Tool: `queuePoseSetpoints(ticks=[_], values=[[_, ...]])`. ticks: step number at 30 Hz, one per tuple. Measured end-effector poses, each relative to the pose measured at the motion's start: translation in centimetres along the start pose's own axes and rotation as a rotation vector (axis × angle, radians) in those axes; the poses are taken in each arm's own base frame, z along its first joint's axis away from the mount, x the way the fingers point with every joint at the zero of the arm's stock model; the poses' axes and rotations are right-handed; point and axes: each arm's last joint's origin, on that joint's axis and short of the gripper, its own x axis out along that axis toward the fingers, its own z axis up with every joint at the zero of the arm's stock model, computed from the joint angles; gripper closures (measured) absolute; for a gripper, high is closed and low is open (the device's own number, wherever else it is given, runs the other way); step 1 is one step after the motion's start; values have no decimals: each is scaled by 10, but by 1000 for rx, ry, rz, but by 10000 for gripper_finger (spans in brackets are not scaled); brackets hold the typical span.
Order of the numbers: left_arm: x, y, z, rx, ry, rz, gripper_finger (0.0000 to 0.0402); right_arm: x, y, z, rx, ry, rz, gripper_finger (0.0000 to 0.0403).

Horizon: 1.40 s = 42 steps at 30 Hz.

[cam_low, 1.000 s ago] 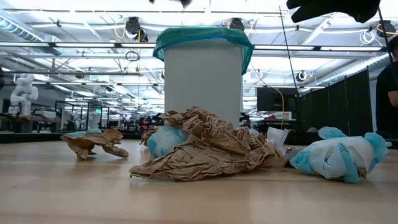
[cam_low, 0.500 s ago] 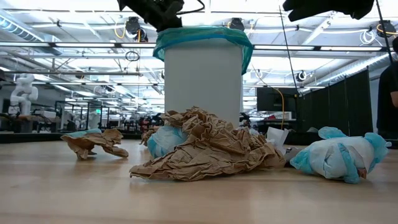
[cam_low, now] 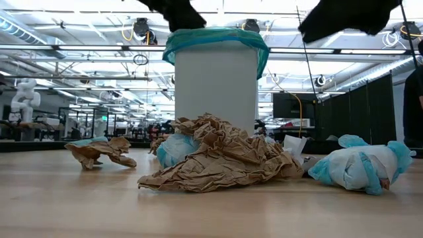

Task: Place trash/remove bag and relplace
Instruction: Put the white paper into the trash bin, then put the brown napkin into the trash bin

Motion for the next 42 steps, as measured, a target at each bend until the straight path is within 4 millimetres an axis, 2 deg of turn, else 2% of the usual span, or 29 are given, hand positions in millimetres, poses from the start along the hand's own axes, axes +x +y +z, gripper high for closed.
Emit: queuePoseSetpoints(ticks=[6, 11, 19, 25, 31, 34, 38, 39, 42], values=[[-22, -37, 14, 54, -53, -97, 243, 25, 6, -8, -2, 91, 5, 216], [-28, -73, 11, 86, 16, -232, 243, 49, 13, -11, -18, 140, 51, 215], [-24, -131, -10, 99, 171, -399, 243, 94, 24, -13, -34, 170, 194, 215], [-25, -173, -31, 119, 260, -394, 243, 128, 20, -26, -31, 243, 199, 215], [-35, -214, -44, 136, 261, -359, 242, 152, 20, -31, -7, 213, 215, 220], [-42, -232, -52, 140, 261, -330, 242, 156, 19, -31, -4, 202, 210, 260], [-54, -252, -62, 144, 256, -265, 242, 154, 20, -26, -25, 173, 224, 372], [-57, -256, -64, 144, 250, -251, 242, 153, 20, -23, -35, 158, 233, 387], [-65, -267, -72, 142, 232, -204, 242, 146, 21, -10, -14, 106, 261, 392]])
